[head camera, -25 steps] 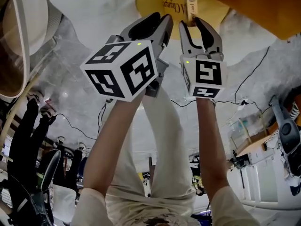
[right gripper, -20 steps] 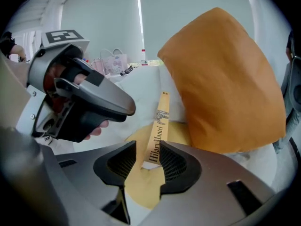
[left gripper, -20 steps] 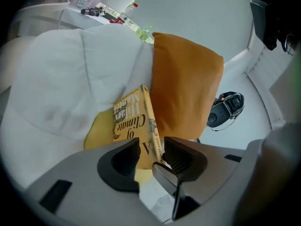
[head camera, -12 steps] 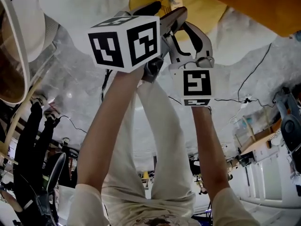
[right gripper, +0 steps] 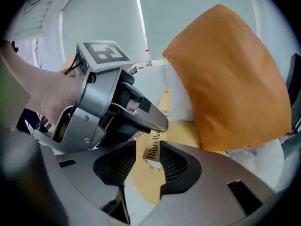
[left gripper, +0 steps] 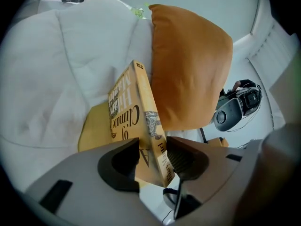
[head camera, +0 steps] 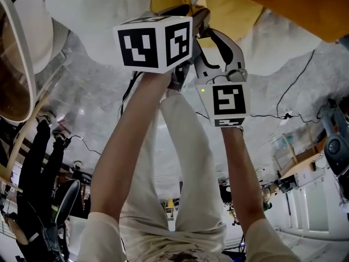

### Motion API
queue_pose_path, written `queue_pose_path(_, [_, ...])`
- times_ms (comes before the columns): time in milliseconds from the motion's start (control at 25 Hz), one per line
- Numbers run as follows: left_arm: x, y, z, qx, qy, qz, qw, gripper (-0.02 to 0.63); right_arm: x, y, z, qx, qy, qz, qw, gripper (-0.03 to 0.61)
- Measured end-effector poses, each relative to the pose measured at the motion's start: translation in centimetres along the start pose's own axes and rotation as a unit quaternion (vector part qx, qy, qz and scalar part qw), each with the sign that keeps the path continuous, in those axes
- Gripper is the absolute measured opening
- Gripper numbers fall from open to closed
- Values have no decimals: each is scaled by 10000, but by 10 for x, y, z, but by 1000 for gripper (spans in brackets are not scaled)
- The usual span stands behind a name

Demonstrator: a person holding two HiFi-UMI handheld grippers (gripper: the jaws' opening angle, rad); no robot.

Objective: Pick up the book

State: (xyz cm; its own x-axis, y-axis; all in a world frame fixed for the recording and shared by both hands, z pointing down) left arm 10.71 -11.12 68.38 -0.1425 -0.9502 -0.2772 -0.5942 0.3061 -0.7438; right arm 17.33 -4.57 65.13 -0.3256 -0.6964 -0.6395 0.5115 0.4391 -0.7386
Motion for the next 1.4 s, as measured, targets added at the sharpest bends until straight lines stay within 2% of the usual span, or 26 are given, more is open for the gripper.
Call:
queue_pose_path(200, [2,-1,-2,-87,24,-41,10000,189,-7,7,10,-232,208,-145,9994,172])
queue_pose_path(360, [-1,2,-11,-86,101,-27,9999,189,-13,-3,10,49,-36,-74,10000,208])
queue_pose_path(480, [-3,3,-15,-234,254,-17,9994,190,-19,-3,6,185,-66,-250,9995,217])
queue_pose_path(600, [-2,3,-14,-250,201,-38,9995,190,-20,-8,-2,260,-57,-333,9991,236])
queue_pose_path(760, [1,2,-10,-235,74,-72,9997,190,-22,-27,2,139,11,-378,9992,238])
queue_pose_path(1000, [3,1,-14,-418,106,-141,9990,190,-14,-47,13,-120,23,-254,9996,238])
queue_pose_path(1240, [2,-1,-10,-605,161,-222,9978,192,-14,-56,19,-202,76,-265,9994,236])
queue_pose_path(1400, [5,-1,-11,-706,7,-294,9971,192,-12,-64,22,-262,68,-193,9994,210])
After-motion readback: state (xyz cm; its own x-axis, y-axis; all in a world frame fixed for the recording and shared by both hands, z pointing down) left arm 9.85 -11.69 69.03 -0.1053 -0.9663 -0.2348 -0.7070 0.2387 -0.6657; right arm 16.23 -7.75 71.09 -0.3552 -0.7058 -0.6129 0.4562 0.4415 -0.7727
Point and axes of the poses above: the fingertips, and each gripper's own axes: y backward along the fingers, z to its right, x out of its top, the point moved 6 cm from there along y, backward along the fingers, and after that the axes turned 7 degrees about x, right-handed, at the moved point
